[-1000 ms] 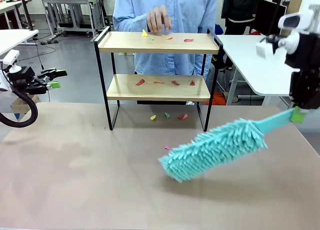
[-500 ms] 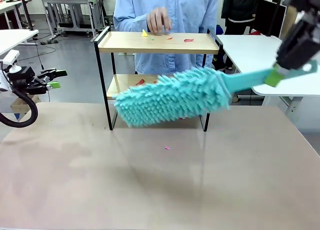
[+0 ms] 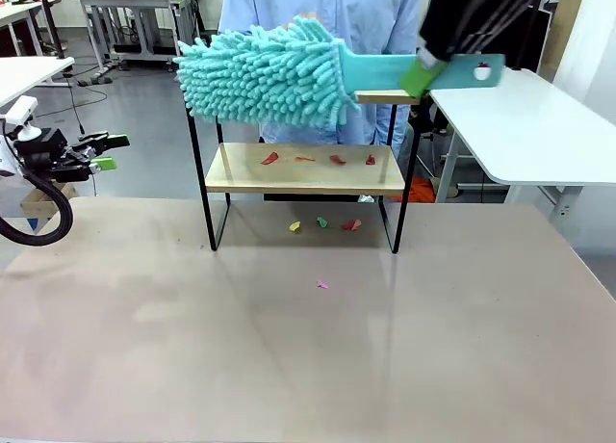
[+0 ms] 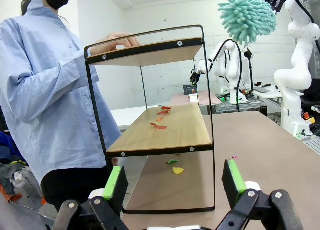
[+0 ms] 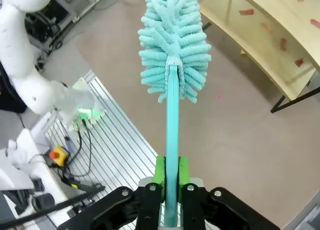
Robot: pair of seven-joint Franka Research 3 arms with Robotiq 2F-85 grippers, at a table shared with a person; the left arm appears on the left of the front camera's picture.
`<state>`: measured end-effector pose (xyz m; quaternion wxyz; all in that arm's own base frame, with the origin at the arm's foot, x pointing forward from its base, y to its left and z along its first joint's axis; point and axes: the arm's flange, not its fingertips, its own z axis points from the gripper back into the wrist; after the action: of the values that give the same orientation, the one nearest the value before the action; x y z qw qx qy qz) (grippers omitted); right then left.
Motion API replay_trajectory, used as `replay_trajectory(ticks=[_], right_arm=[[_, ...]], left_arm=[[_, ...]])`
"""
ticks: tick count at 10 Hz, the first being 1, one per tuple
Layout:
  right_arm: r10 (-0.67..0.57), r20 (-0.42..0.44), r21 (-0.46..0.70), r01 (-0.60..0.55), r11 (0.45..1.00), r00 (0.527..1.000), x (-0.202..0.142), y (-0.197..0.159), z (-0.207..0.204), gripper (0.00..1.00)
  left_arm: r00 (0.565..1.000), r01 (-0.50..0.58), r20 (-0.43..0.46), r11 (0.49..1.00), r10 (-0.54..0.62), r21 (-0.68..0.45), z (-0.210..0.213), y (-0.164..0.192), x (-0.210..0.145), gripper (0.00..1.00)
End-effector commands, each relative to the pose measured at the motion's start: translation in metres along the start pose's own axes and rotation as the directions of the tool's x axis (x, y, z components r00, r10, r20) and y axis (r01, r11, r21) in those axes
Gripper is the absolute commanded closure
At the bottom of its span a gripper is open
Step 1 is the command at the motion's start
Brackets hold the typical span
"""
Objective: Clean the shelf.
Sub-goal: Clean the specific section of the Shelf indicated by the human with the Duster.
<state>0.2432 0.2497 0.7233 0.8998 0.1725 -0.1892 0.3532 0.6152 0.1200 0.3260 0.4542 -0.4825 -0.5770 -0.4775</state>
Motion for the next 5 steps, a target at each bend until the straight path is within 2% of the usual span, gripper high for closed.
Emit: replay_trajectory(ticks=[1, 4, 5], right_arm=[[0.054, -0.019, -0.003, -0.054, 0.999, 0.998, -0.0073, -0.0026, 0.006, 0.87], [0.054, -0.019, -0.003, -0.054, 0.999, 0.998, -0.0073, -0.0026, 0.006, 0.87], [0.017, -0.019, 0.0, -0.017, 1.0, 1.0, -0.0028, 0.0003, -0.0002, 0.87]], left_arm=[[1.0, 0.016, -0.012, 1.0, -0.017, -0.009, -0.0007, -0.0015, 0.0019, 0.0], [1.0, 0.016, -0.012, 1.0, -0.017, -0.009, -0.0007, -0.0015, 0.0019, 0.0], [1.0, 0.016, -0.012, 1.0, -0.017, -0.009, -0.0007, -0.0015, 0.0019, 0.0]])
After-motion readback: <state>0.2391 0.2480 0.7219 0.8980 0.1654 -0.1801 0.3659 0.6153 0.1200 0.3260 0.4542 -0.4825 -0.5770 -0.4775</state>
